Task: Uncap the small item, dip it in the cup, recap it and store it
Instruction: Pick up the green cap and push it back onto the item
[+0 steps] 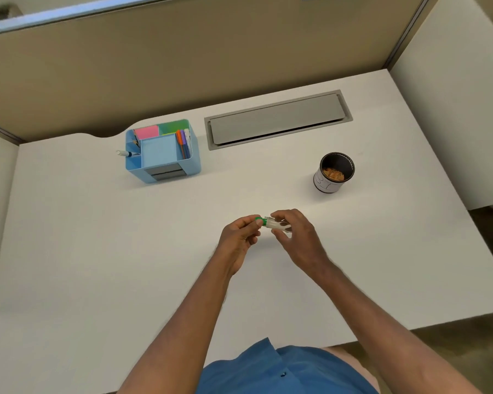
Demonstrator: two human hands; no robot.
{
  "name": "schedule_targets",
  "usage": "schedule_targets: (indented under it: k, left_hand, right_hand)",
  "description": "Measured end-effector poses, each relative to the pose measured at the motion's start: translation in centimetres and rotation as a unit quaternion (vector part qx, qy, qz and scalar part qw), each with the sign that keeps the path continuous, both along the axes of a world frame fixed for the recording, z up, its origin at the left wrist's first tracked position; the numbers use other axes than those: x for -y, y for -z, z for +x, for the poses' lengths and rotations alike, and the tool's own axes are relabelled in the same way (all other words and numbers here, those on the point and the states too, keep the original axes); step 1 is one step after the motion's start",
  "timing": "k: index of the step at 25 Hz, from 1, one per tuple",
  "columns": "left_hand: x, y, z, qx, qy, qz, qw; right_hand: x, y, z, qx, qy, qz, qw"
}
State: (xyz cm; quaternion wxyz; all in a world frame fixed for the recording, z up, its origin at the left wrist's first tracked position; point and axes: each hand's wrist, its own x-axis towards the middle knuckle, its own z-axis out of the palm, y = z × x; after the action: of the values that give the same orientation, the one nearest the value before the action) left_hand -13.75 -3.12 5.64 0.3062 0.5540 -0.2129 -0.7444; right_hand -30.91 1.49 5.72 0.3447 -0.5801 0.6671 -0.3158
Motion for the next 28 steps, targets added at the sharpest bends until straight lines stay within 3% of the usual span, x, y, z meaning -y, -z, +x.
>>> schedule_targets:
  k: [7, 16, 28]
  left_hand:
    - [-1.0, -0.2, 1.5, 0.034, 0.014, -0.011, 0.999]
    - [-1.3, -0.8, 2.3, 0.012, 0.01, -0.027, 1.0]
    - [-2.4, -1.0, 3.3, 0.017, -0.011, -0.046, 0.999]
  right_hand:
    - [-0.1, -0.1, 1.4, 0.008, -0.04, -0.009, 0.999]
    - [0.4, -0.9, 1.2, 0.046, -0.059, 0.032, 0.997]
    - [0.2, -1.0, 1.8, 0.134, -0.024, 0.084, 0.987]
